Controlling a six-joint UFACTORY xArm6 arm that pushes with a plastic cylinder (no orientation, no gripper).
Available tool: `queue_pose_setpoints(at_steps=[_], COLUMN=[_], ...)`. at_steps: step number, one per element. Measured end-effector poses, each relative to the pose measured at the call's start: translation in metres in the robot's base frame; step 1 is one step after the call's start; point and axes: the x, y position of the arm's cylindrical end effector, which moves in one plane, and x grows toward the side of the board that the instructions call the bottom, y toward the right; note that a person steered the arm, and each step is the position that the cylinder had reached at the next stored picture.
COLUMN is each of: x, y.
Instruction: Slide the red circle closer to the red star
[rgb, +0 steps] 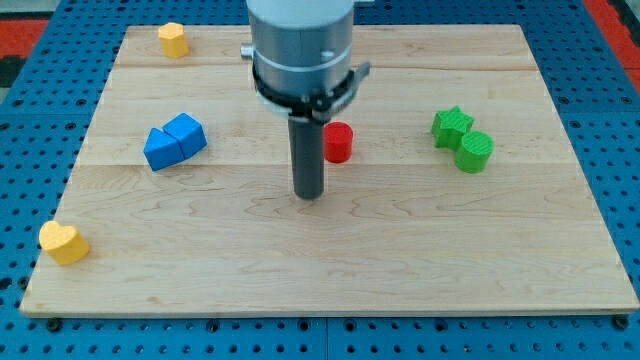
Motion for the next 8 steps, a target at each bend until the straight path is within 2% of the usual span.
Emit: queue_pose_setpoints(at_steps=[2,4,5,8], x=[-0.063,-0.077,-0.118,-0.139], y=[0.052,0.106,0.063,0.027])
